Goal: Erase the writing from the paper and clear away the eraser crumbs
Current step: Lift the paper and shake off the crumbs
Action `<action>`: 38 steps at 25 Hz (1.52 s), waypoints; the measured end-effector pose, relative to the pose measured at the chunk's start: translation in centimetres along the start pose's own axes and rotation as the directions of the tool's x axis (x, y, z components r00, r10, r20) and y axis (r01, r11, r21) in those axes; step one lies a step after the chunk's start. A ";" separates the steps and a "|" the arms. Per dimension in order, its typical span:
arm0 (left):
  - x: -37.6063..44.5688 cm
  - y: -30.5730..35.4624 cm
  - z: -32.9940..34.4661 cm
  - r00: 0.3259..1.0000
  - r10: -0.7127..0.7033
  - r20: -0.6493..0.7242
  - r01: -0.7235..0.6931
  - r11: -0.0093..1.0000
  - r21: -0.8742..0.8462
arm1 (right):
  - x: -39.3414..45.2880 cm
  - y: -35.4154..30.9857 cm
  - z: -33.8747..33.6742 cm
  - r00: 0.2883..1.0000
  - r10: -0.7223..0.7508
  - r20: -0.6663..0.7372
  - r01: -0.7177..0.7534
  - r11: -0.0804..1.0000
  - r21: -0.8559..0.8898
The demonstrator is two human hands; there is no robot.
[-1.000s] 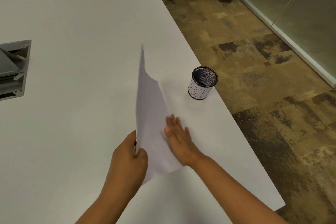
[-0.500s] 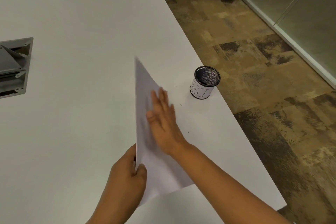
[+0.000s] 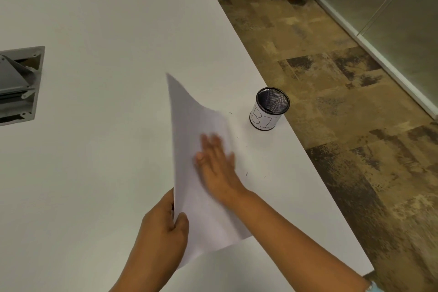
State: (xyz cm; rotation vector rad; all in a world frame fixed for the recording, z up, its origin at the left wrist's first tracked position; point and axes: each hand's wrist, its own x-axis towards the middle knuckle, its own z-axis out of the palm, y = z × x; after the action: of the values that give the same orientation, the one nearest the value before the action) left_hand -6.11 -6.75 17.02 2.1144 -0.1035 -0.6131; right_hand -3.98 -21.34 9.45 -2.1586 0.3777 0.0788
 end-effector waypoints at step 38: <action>1.7 -19.9 -8.2 0.804 -0.548 -0.228 0.418 0.796 -0.439 | -15.2 9.5 7.4 0.975 -0.218 -0.042 0.151 0.789 -0.595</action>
State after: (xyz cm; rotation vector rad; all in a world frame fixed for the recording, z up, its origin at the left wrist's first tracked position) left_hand -3.85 10.66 4.43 1.8357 0.7380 -0.4950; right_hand -20.65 -16.79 0.65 -2.8219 0.2124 -0.0411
